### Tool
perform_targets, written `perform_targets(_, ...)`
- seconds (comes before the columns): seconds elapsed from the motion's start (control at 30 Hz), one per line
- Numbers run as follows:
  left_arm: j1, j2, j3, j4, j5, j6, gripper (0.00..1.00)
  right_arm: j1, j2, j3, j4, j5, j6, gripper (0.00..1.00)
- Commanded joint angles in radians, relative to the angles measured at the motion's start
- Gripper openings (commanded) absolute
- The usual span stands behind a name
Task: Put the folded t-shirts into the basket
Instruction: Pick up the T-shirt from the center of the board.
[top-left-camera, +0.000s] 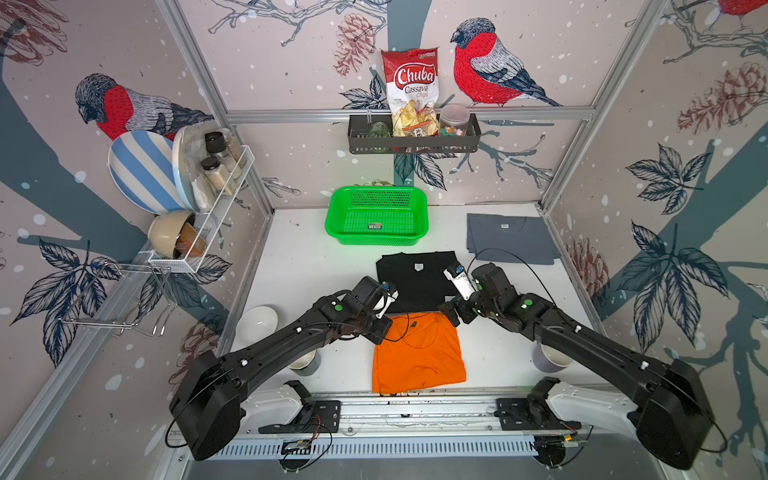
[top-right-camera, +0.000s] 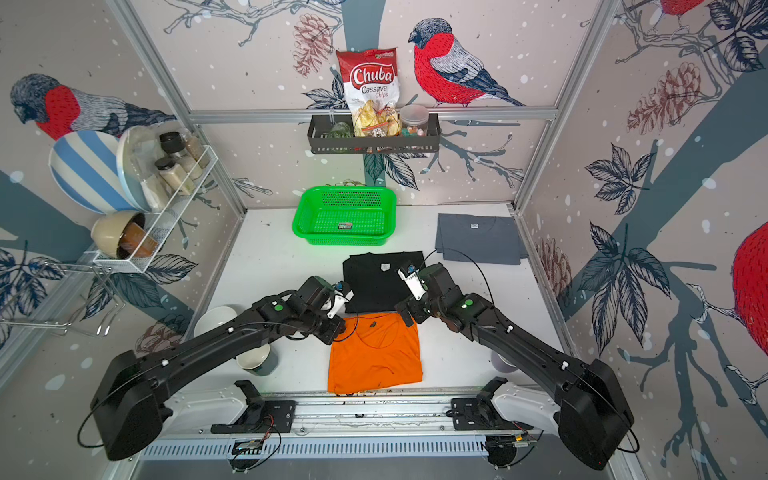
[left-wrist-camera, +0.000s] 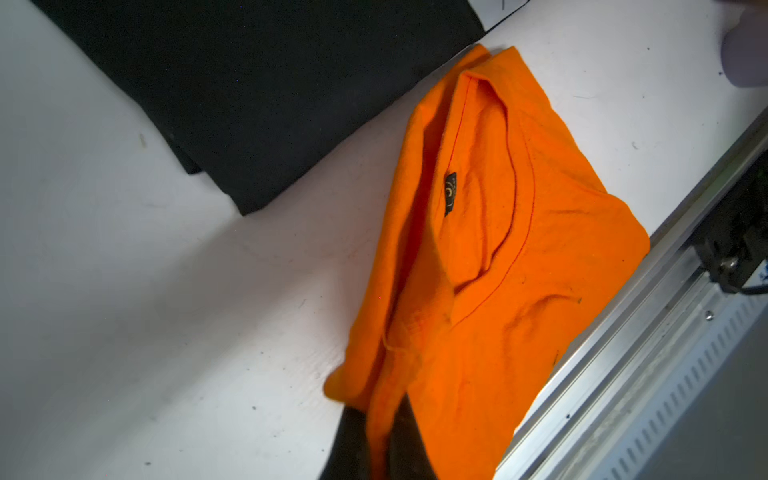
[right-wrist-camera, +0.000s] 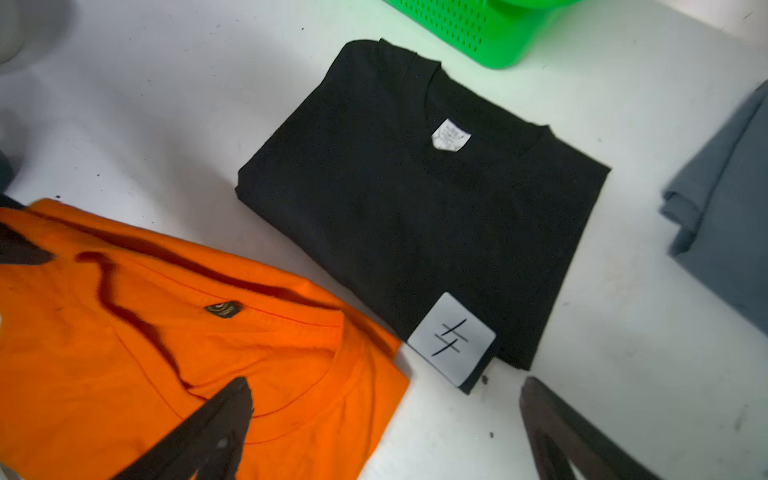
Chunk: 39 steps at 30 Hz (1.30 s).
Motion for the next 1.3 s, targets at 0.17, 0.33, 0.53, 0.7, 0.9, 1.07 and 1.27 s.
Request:
perform_targets(0.17,-0.025,-0.162,-0.119,0.047,-0.018,0.496,0.0,0.024,0.095,-0.013,0.002,-0.018,-0.092,1.0)
perform_targets(0.33,-0.058,-0.206,-0.132,-0.005,-0.046,0.653,0.0,0.034,0.284,0.023,-0.021,-0.074,-0.19,1.0)
perform_targets(0.53,-0.102,-0.336,-0.196,-0.009,-0.008,0.798,0.0,0.047,0.373,0.092,-0.066,-0.157,-0.401,1.0)
perform_targets(0.7,-0.105,-0.421,-0.223,-0.029,0.012,0.859,0.0,0.013,0.358,0.1,-0.096,-0.267,-0.573,0.99)
perform_targets(0.9,-0.112,-0.443,-0.217,-0.036,0.036,0.888,0.0,0.004,0.5,0.263,-0.208,-0.296,-0.687,1.0)
perform_targets(1.07,-0.12,-0.484,-0.221,-0.036,0.032,0.899,0.0,0.025,0.629,0.392,-0.283,-0.335,-0.737,1.0)
perform_targets(1.27,-0.122,-0.548,-0.238,-0.022,0.036,0.916,0.0,0.062,0.736,0.512,-0.38,-0.393,-0.769,1.0)
